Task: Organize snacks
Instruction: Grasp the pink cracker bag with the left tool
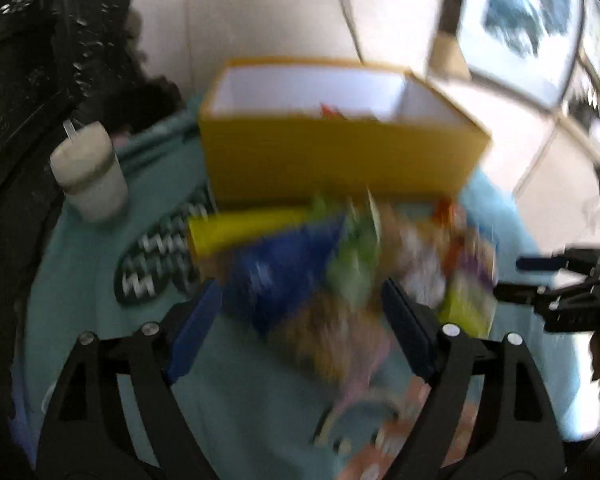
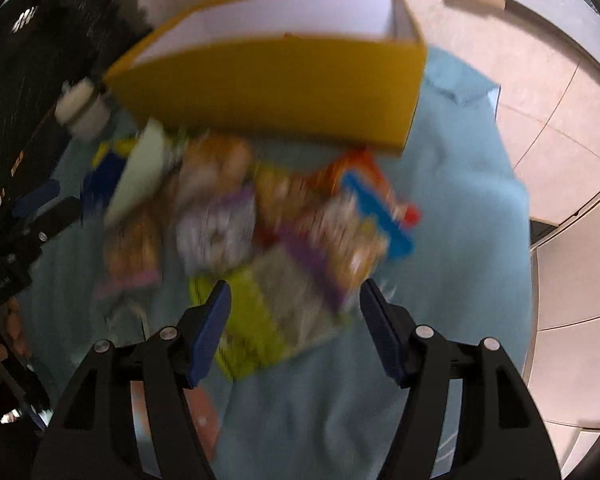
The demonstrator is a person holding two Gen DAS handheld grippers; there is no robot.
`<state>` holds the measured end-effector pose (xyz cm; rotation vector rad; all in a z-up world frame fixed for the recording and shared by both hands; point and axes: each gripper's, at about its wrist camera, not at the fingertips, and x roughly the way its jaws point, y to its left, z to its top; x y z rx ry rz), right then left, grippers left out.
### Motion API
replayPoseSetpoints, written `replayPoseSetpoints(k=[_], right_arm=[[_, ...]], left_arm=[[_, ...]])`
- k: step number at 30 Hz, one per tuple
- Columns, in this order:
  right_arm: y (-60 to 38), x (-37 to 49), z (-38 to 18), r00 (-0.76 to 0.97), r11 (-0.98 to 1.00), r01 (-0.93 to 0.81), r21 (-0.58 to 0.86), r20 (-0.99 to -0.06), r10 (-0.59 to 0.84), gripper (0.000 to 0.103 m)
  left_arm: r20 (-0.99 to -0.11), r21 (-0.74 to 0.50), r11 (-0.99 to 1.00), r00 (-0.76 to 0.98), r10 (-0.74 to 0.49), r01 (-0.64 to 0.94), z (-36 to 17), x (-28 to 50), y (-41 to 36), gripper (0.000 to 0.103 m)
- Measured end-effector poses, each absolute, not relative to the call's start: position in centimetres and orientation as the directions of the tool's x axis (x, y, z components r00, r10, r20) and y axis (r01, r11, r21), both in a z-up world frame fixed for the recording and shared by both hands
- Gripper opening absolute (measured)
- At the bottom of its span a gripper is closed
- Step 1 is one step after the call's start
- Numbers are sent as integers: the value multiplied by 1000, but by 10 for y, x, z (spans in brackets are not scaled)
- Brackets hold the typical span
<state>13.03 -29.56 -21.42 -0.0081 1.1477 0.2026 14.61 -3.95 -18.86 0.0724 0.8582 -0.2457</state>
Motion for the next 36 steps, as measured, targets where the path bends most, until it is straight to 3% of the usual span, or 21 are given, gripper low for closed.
replayPoseSetpoints(k=[5,9,14,18,20,21,23,24,26,28,36], right_arm=[[-286,108,-240,375,975,-200,101,-911,171,67],[-284,110,-253,366,975,-186,121,-912,183,69],[-266,127,-268,356,977,-200,69,-924,138,92],[-250,129,-274,375,969,-245,22,-920,115,95],[-246,128,-274,383,968,-251,13,-917,112,86],[-246,127,-272,387,966,-257,25,-914,126,80],[-248,125,-268,383,963,-264,59,-910,161,55],[-249,124,-267,378,963,-260,69,-910,168,51],[-253,118,-266,361,961,-251,116,-910,204,41],[-255,109,-266,341,954,-250,166,-907,247,35],[-268,80,-264,325,942,-218,254,-892,315,34]], left_arm=[[-781,1,962,601,-170,274,-219,123,-48,84],[-779,-38,971,602,-177,236,-231,132,-50,84],[-786,-16,969,595,-165,248,-239,153,-68,84],[-809,22,973,576,-118,231,-252,167,-77,90],[-804,54,965,584,-110,255,-255,164,-80,86],[-801,62,960,587,-116,274,-256,161,-80,77],[-793,46,952,591,-150,304,-256,155,-75,66],[-791,29,947,587,-174,319,-256,150,-71,59],[-789,17,942,583,-192,334,-254,142,-65,54],[-791,-15,941,572,-217,337,-251,128,-57,53],[-786,-57,935,562,-258,349,-246,75,-41,52]])
